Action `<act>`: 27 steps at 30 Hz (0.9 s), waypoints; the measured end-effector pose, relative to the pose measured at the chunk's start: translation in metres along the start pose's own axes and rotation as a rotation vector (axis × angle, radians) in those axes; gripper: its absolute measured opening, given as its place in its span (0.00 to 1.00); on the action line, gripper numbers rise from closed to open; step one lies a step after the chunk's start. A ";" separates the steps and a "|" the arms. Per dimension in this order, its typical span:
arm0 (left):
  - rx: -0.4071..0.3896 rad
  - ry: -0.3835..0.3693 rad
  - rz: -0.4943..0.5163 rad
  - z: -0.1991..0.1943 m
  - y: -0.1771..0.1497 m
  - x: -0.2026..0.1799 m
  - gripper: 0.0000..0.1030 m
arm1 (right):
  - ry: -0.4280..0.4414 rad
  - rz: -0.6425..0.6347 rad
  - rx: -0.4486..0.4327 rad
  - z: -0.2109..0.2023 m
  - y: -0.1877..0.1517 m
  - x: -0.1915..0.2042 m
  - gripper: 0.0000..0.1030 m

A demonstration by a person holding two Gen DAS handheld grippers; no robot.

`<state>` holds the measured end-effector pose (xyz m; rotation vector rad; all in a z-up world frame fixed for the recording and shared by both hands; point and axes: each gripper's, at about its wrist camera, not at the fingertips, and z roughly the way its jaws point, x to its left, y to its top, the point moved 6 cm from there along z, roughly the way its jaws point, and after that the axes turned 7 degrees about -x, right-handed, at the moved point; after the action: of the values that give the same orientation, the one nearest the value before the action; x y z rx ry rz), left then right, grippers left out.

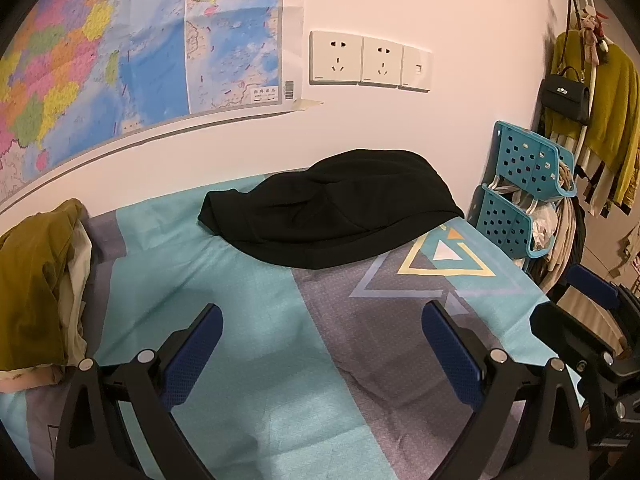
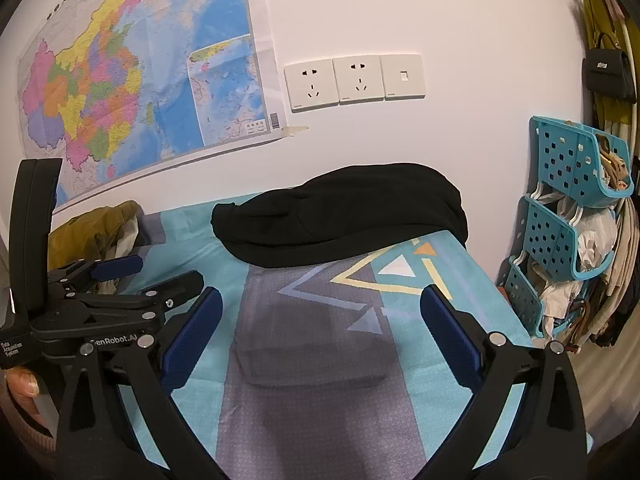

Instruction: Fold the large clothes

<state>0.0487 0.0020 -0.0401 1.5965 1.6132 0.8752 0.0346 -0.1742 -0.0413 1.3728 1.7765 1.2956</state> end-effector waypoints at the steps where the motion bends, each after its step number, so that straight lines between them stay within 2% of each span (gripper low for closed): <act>1: 0.001 -0.002 -0.002 0.000 0.000 0.001 0.93 | -0.001 0.002 0.002 0.001 0.000 0.000 0.95; 27: 0.008 -0.001 -0.024 0.005 -0.002 0.005 0.93 | 0.006 0.005 0.014 0.006 -0.003 -0.003 0.95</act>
<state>0.0519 0.0074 -0.0446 1.5798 1.6340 0.8567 0.0397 -0.1746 -0.0468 1.3829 1.7906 1.2929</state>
